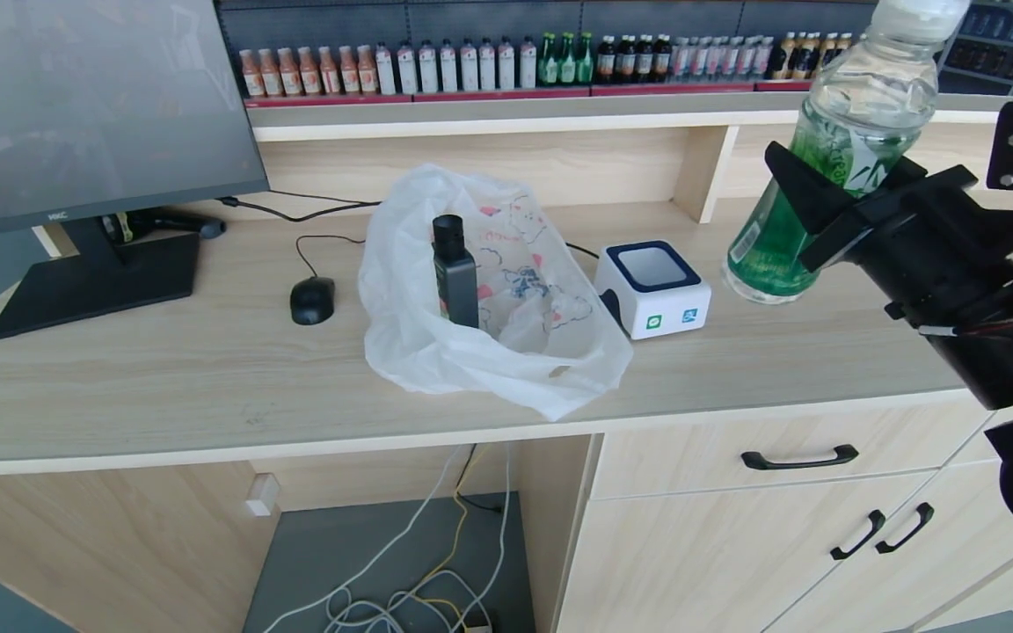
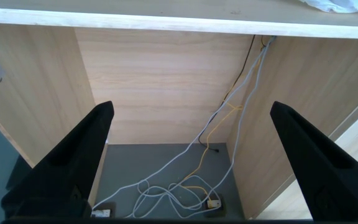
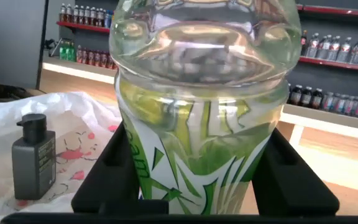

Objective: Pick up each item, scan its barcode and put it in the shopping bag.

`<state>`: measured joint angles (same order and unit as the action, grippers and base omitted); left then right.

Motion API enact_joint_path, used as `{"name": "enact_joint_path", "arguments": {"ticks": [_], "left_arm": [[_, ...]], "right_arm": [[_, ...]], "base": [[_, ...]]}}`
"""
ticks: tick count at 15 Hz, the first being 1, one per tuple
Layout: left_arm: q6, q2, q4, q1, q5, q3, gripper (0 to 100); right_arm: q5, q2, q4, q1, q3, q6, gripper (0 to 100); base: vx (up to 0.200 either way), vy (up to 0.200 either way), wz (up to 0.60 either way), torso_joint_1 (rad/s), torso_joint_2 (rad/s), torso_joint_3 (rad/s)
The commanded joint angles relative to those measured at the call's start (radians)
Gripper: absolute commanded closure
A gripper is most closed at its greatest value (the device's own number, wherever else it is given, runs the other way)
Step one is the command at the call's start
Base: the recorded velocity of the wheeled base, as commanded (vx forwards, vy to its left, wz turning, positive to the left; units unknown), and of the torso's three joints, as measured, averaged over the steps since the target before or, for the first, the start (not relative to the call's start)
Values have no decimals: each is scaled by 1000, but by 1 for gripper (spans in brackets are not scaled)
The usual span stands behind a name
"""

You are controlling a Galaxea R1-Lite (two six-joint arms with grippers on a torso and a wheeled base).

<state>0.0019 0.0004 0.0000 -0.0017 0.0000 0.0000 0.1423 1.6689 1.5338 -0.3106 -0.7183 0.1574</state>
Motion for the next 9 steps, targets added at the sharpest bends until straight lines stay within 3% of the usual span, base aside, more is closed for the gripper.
{"name": "enact_joint_path", "arguments": {"ticks": [1, 7, 9], "left_arm": [[0, 0, 0, 0, 0, 0, 0], [-3, 0, 0, 2, 0, 0, 0], [-5, 0, 0, 0, 0, 0, 0]], "right_arm": [[-21, 5, 9, -15, 22, -7, 100], [-96, 25, 32, -15, -23, -50, 100], [-96, 25, 34, -15, -23, -50, 100]], "base": [[0, 0, 0, 0, 0, 0], [0, 0, 0, 0, 0, 0], [0, 200, 0, 15, 2, 5]]}}
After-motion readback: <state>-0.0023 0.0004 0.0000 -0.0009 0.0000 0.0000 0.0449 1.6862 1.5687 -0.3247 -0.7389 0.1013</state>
